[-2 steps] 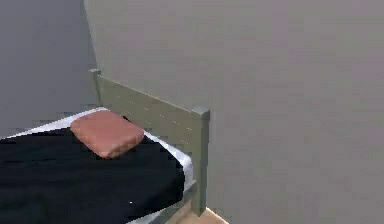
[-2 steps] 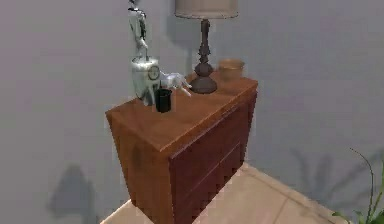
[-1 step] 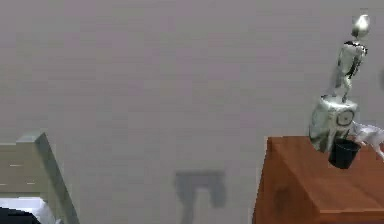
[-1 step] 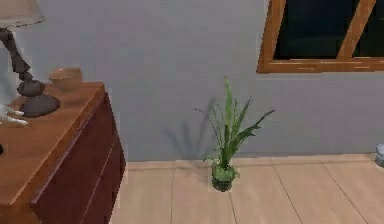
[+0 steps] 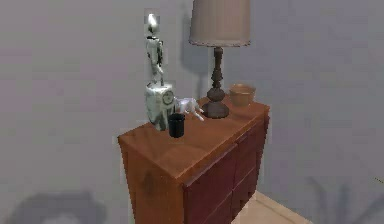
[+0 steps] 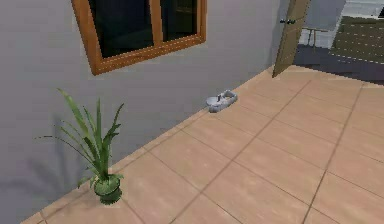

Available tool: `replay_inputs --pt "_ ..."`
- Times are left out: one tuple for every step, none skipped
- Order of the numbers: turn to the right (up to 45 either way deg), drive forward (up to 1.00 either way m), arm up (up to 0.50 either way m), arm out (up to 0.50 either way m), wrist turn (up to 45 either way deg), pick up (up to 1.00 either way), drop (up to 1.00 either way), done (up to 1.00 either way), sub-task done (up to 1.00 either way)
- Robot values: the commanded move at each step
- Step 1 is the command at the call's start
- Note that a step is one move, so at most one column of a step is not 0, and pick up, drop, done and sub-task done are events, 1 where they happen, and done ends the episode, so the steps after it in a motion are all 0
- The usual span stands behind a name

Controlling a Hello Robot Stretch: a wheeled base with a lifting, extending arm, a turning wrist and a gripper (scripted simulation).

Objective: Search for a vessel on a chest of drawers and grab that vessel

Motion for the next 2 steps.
replay_inputs --pt "15.0 0.00 0.00 0.00 0.0 0.00 0.00 0.00 0.00" --pt "0.0 0.40 0.00 0.00 0.0 0.00 0.00 0.00 0.00"
